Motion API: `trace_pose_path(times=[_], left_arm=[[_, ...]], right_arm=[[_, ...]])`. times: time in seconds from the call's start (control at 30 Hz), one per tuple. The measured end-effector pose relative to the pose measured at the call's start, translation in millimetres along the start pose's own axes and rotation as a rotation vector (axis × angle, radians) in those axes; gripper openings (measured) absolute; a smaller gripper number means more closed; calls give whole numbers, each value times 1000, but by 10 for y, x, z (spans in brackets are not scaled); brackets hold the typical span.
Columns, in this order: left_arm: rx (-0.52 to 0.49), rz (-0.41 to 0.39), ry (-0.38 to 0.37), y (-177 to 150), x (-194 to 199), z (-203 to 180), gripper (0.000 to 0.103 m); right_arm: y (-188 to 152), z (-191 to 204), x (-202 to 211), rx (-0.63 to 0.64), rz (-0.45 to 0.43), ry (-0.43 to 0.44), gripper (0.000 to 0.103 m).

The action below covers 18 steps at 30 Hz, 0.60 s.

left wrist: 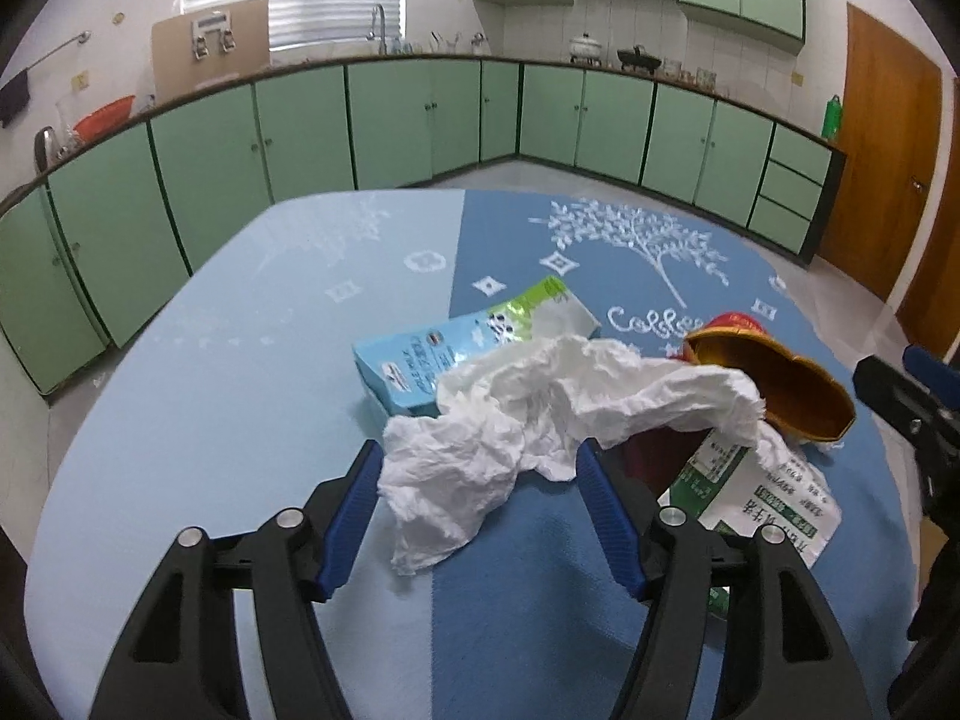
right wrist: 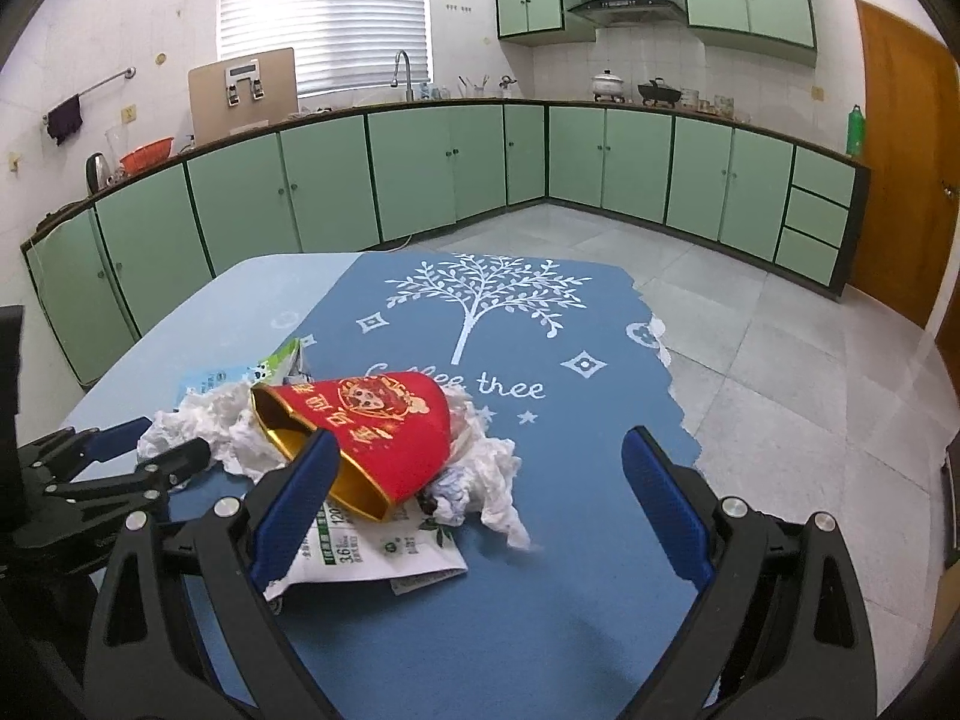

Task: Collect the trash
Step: 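Move both tools back to the table and grasp the white tissue with the left tool, then grasp the red-gold paper bag with the right tool while the left holds the tissue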

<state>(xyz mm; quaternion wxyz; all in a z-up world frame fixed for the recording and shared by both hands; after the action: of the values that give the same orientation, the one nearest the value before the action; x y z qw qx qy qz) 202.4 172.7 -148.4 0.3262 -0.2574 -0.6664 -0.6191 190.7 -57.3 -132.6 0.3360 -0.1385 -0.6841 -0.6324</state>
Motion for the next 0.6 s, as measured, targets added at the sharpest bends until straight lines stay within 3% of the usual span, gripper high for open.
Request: trace_pose_path(times=[0.13,0.17,0.6], left_arm=[[12,31,-25,-36,-68,-23,17],[17,30,-27,-45,-66,-20,12],[100,-87,28,-124,474,175,8]], right_arm=[[-38,30,15,17,-5,10,92],[-52,32,20,17,-6,14,92],[-45,167,72,27,-10,40,92]])
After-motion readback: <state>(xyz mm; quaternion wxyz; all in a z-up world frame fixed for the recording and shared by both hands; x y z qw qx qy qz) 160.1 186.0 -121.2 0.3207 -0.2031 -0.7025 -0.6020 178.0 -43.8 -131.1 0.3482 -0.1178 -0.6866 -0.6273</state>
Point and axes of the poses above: each gripper's, at about its wrist camera, not at the fingertips, and x roughly against the way its jaws point, z to its left, y to its top, the point moved 4 cm from there along -x, roughly the way its jaws point, and after that the axes turned 5 degrees about z, right-handed, at the moved point
